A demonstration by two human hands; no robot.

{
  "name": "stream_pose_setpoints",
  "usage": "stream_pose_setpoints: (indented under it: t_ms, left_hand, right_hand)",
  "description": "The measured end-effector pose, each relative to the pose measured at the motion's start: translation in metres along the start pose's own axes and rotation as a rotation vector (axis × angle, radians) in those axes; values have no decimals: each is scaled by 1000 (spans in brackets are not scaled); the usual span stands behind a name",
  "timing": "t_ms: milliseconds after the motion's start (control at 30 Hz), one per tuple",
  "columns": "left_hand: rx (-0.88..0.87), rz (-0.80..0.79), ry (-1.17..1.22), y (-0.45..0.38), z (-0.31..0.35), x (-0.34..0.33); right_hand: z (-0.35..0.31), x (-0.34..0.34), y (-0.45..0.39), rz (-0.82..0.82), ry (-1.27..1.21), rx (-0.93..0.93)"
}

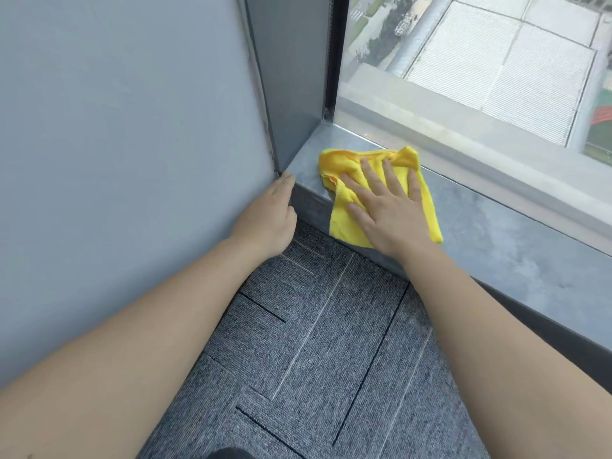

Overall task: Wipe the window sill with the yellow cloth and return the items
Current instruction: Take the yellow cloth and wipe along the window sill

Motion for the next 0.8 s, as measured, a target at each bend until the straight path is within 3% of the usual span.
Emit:
stream_pose_setpoints:
  t_ms: [100, 300, 400, 500, 800]
  left_hand:
    - [28, 5, 16, 0, 0, 3]
    - [60, 8, 121, 3, 1, 6]
    - [101, 46, 238, 2, -3, 12]
    - [128, 109, 362, 3, -8, 19]
    - [130, 211, 552, 13, -17, 22]
  right_hand:
    - [14, 0, 19, 0, 16, -11]
    - [45, 7, 17, 113, -92, -453]
    - [36, 5, 1, 161, -149, -553]
    - [20, 2, -13, 174, -129, -507]
    - [-28, -2, -52, 73, -18, -137]
Point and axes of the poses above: each hand's wrist, its own y-axis away from the middle knuckle, its own x-axis out of the back of the hand, z = x × y, the point moved 10 cm from there along -y, towards the middle knuckle, and after that the axes turned 14 degrees about -y, right-handed, at the moved point
